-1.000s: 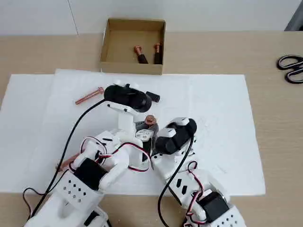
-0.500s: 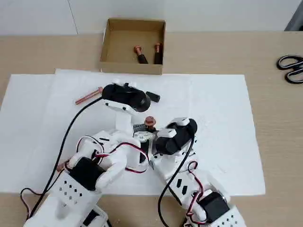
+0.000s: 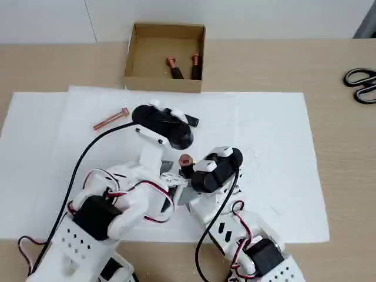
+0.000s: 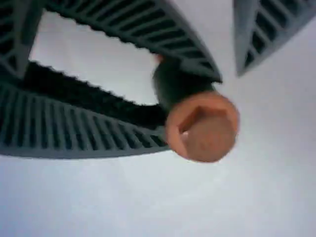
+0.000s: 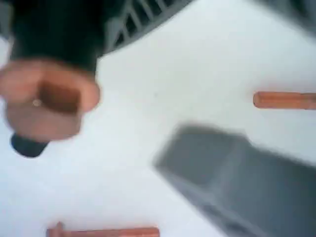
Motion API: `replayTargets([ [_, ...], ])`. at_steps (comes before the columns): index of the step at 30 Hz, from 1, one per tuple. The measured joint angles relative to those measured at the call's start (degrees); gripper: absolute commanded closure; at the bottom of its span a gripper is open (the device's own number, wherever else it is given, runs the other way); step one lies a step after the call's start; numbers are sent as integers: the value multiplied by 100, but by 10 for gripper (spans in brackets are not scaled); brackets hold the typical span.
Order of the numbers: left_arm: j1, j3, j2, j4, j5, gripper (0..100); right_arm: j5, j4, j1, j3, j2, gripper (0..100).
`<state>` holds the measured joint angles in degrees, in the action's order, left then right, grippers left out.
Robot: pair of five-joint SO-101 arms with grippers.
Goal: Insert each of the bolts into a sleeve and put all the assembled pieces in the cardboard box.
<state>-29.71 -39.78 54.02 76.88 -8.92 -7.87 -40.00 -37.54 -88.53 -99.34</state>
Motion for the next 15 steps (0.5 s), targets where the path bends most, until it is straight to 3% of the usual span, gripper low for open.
replayTargets([
  [3,598,70,0,237,730,743,0,0,132,-70,0,995],
  [7,1662,273,0,343,1407,744,0,-9,958,-79,0,995],
  [15,3147,299,0,343,1512,744,809,-1160,2207,589,677,995],
])
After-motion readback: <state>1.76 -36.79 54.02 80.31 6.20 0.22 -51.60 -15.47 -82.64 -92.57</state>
